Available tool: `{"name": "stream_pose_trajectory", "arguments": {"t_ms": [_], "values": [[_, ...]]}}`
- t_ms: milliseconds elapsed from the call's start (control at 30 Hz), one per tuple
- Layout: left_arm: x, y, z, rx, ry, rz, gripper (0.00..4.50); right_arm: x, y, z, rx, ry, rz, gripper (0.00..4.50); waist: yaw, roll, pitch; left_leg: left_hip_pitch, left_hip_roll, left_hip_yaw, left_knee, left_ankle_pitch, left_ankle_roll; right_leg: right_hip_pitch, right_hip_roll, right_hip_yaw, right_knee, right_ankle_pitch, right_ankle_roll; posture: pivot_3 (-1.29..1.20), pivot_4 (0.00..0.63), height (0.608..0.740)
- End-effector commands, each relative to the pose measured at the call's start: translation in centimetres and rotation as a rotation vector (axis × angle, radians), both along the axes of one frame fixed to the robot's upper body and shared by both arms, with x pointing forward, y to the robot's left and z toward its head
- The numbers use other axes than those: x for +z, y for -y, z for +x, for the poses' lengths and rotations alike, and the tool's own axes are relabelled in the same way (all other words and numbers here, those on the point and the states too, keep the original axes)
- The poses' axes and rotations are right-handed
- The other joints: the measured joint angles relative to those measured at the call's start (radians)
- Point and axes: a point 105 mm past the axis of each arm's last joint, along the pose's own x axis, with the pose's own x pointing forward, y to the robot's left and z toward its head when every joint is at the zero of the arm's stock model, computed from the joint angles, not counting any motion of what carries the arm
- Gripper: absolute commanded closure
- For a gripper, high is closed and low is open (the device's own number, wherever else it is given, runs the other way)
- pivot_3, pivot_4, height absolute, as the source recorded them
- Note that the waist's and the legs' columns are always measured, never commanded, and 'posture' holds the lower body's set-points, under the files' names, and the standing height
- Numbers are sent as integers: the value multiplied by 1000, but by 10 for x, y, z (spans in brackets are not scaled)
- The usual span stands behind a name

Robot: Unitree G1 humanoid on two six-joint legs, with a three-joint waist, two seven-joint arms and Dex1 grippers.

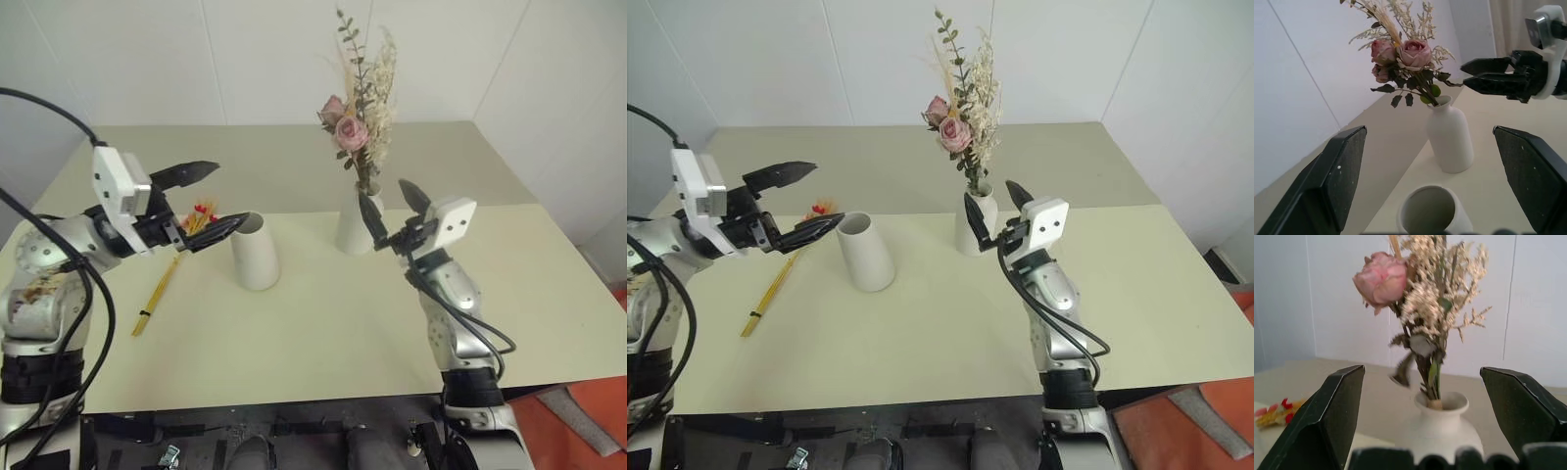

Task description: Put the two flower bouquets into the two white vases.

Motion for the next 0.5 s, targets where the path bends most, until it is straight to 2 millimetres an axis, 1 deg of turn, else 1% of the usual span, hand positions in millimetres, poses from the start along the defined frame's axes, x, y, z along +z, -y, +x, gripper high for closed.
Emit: {"name": "stream_pose_trajectory", "arguments": {"t_ms": [33,100,167,267,333,400,467,500], "values": [[9,-21,-10,124,6,12,0,20,9,-19,110,-49,-69,21,0,0,0,0,0,0,0,0,0,0,0,0,0,0,0,0,150,740],[5,-33,-14,209,-32,20,0,19,15,-28,188,-164,-180,21,1,0,0,1,0,0,0,0,0,0,0,0,-1,0,0,0,150,740],[-3,-45,-14,309,-79,45,0,21,20,-37,225,-195,-328,21,6,0,0,1,0,0,1,0,0,1,0,0,-2,0,0,0,150,740],[-35,-62,-2,474,-233,106,0,26,21,-51,341,-225,-527,21,15,0,0,4,1,0,0,0,0,3,1,0,-2,-1,-1,0,150,740],[-47,-67,4,523,-286,122,0,28,21,-57,395,-248,-577,21,19,0,0,6,0,1,0,0,0,5,1,0,-1,-1,0,0,150,740],[-54,-78,23,656,-325,72,0,32,18,-59,416,-235,-611,21,24,-1,0,6,1,1,1,0,0,5,2,0,-1,-1,0,0,150,740],[-68,-93,51,811,-453,-4,0,34,14,-59,420,-227,-639,21,36,-2,0,6,1,0,2,0,0,5,2,-1,-1,-1,0,0,150,740],[-74,-95,60,848,-511,-36,0,34,13,-59,420,-230,-647,21,40,-2,0,5,0,-1,3,0,0,5,2,-1,0,-1,0,0,150,740]]}}
